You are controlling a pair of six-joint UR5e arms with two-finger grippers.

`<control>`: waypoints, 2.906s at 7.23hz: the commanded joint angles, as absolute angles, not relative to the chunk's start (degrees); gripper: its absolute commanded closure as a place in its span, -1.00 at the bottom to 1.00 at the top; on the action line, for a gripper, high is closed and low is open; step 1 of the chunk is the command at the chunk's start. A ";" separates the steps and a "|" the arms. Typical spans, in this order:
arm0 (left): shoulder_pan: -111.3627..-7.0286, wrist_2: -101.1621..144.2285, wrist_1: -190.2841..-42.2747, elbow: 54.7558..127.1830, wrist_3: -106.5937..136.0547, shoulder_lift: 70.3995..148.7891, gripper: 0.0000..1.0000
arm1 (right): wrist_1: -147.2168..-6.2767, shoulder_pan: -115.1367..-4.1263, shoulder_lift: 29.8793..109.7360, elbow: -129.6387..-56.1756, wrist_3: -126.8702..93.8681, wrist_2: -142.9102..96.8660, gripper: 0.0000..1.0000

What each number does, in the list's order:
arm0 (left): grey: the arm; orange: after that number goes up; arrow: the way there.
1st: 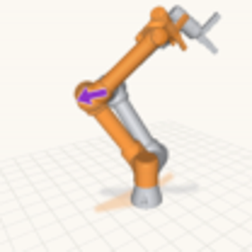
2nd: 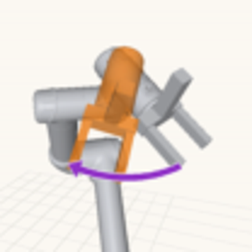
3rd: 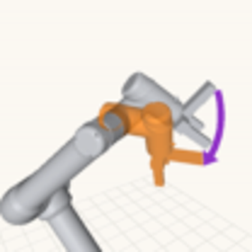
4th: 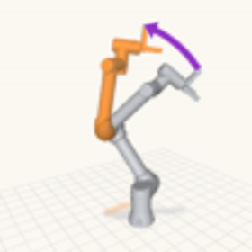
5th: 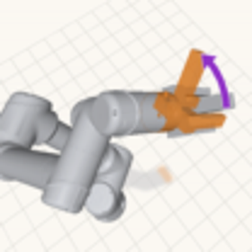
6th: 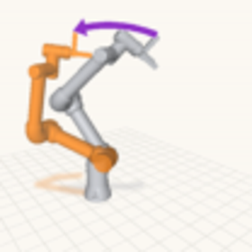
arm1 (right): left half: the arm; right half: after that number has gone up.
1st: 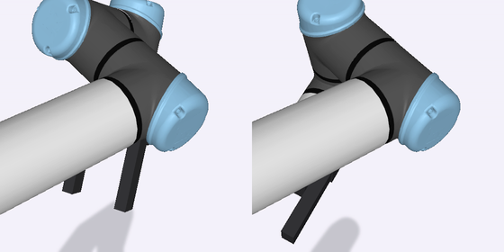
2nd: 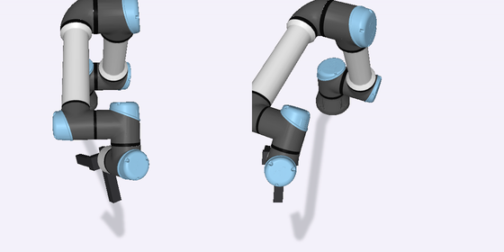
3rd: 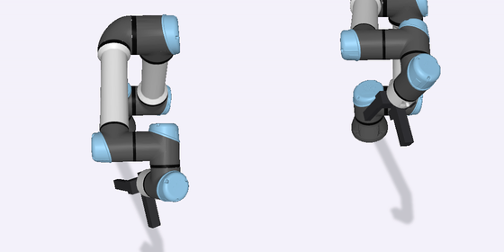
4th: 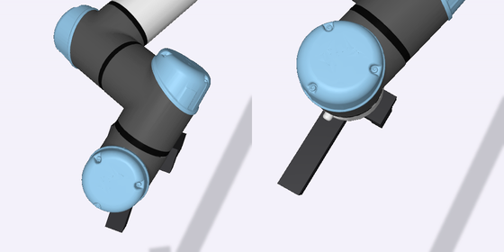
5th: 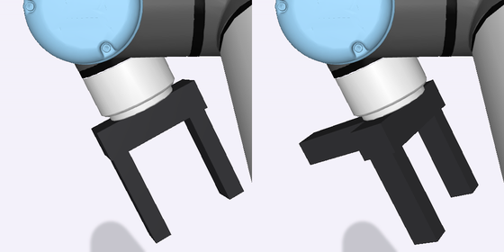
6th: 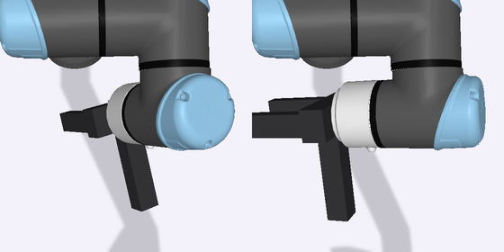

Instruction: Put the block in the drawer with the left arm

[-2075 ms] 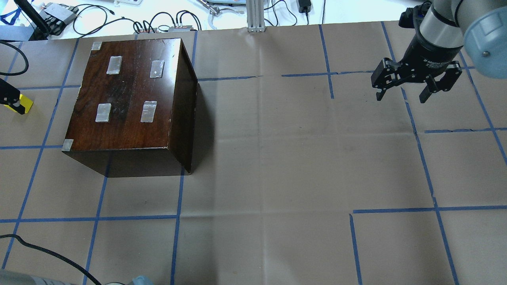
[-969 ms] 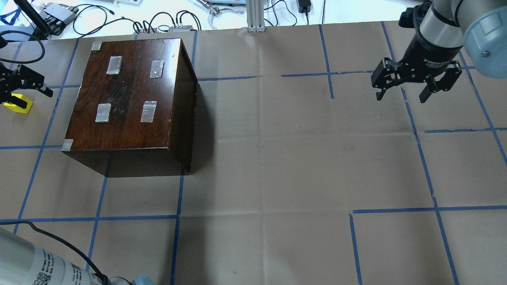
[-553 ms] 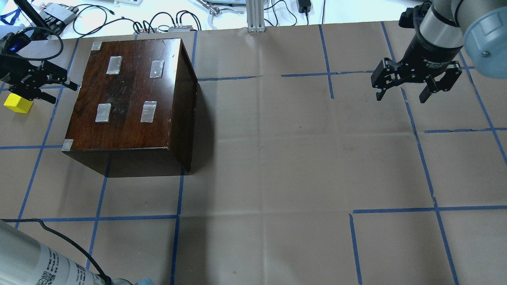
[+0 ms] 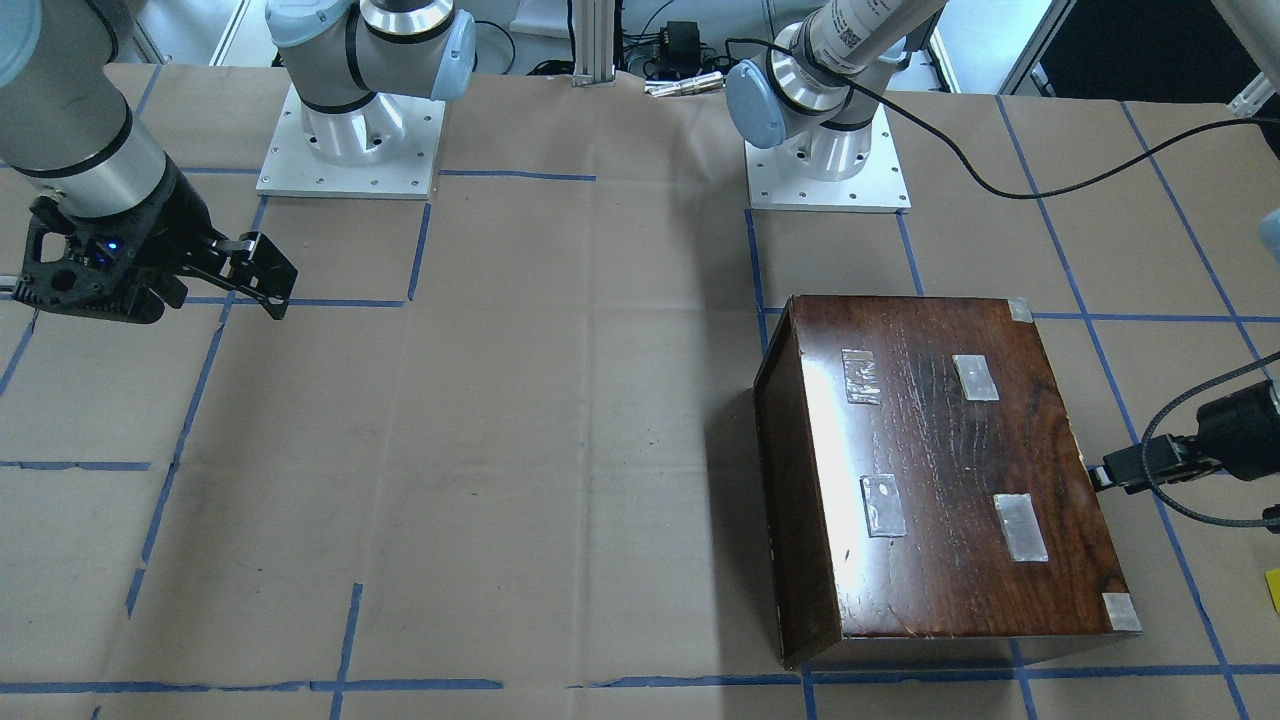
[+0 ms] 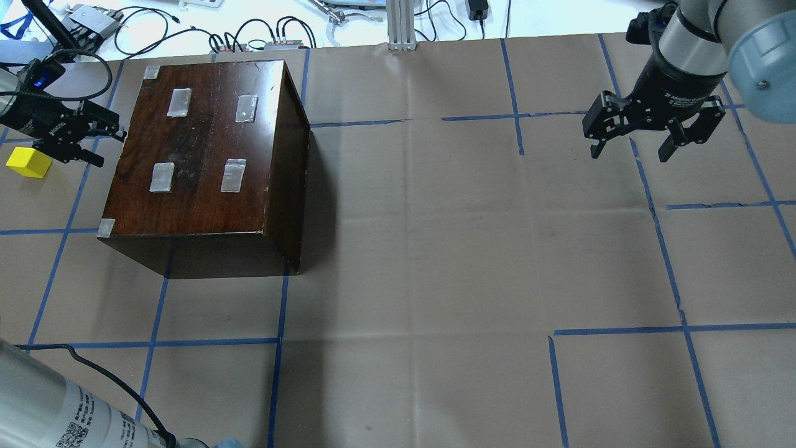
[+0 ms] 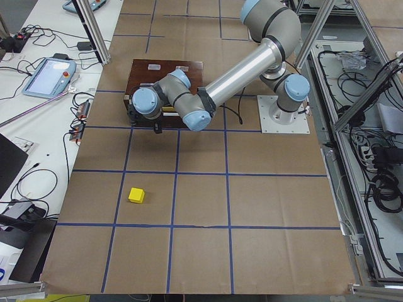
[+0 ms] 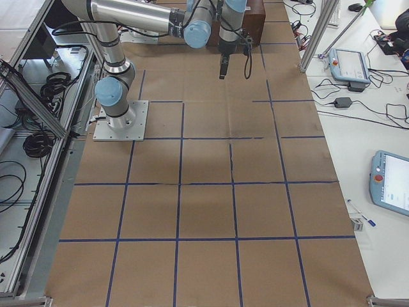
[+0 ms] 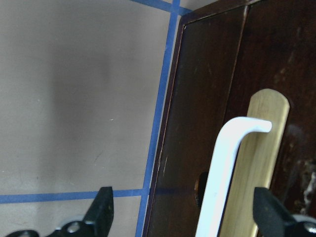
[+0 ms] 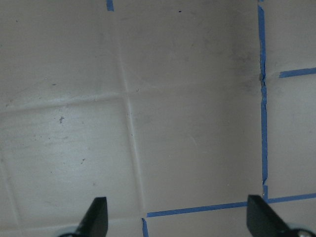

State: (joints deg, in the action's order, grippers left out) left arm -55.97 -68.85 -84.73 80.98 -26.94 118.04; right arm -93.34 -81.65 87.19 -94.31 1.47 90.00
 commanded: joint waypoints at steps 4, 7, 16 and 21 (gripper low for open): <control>-55.55 -69.52 -84.73 81.12 -31.70 118.30 -0.99 | -93.34 -81.65 87.19 -94.31 1.49 90.00 -1.00; -55.46 -69.43 -84.73 81.12 -31.64 118.48 -0.99 | -93.34 -81.65 87.19 -94.31 1.49 90.00 -1.00; -53.97 -79.34 -85.78 80.16 -31.82 119.18 -0.98 | -93.34 -81.65 87.19 -94.31 1.49 90.00 -1.00; -49.84 -82.09 -85.69 79.19 -32.08 119.79 -0.98 | -93.34 -81.65 87.19 -94.22 1.49 90.00 -1.00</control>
